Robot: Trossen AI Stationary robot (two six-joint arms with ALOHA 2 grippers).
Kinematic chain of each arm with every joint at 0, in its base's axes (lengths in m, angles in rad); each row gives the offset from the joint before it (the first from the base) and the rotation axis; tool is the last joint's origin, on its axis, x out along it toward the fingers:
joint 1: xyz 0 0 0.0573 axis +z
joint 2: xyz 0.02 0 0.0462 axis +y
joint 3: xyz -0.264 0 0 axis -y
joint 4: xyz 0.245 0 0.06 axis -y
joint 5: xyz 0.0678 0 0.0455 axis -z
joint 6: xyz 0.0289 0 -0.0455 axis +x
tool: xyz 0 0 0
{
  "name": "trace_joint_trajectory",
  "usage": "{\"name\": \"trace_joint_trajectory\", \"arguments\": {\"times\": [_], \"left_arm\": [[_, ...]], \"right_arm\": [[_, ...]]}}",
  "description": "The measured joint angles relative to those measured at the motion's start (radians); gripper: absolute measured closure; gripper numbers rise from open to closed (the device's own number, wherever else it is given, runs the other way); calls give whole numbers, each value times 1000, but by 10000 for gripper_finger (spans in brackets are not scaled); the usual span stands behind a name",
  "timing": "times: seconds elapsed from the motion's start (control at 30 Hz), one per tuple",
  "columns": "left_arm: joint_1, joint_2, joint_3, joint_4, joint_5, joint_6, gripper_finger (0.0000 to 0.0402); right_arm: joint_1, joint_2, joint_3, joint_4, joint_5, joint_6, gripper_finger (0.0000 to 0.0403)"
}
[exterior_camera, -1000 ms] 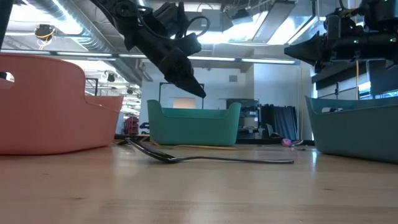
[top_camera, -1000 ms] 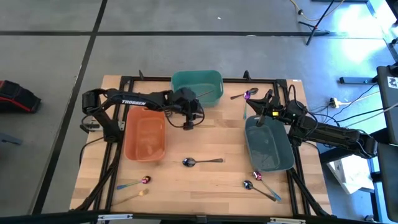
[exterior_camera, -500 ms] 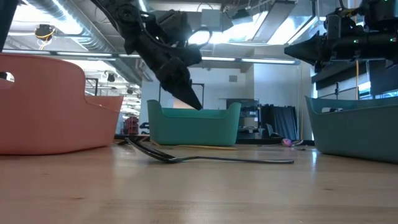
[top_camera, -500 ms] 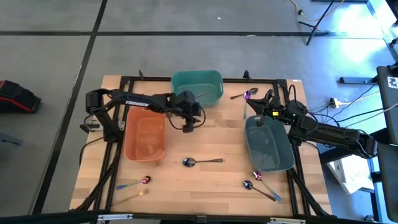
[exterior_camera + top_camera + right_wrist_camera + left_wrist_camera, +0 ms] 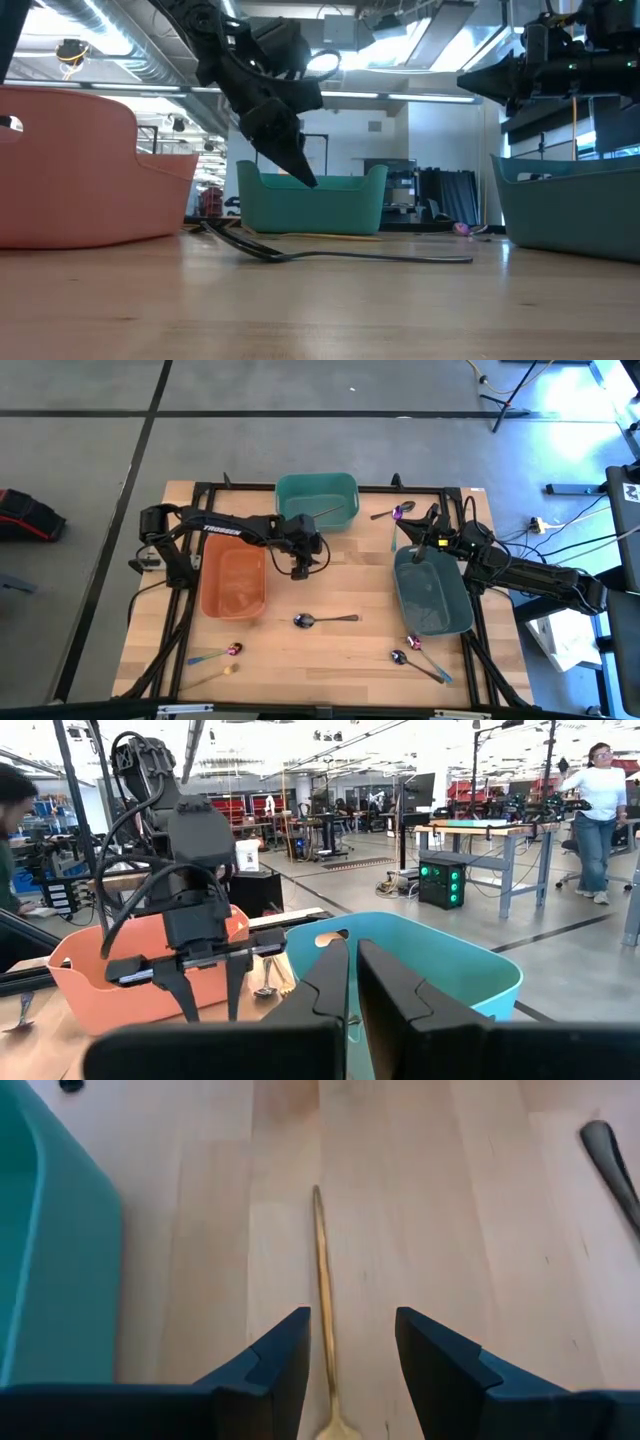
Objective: Sort silverware by color (type)
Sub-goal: Put the gold fork into the green bin
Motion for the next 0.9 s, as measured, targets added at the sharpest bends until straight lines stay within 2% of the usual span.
{"name": "trace_joint_trajectory", "arguments": {"times": [0.37, 0.63, 0.9], "left_arm": [[-1, 117, 0, 3, 1, -18, 256], [6, 141, 0, 20, 35, -10, 256], [10, 168, 0, 19, -12, -14, 256]], "right_arm": [[0, 0, 0, -1, 0, 0, 384], [0, 0, 0, -1, 10, 0, 384], [0, 0, 0, -1, 10, 0, 384]]}}
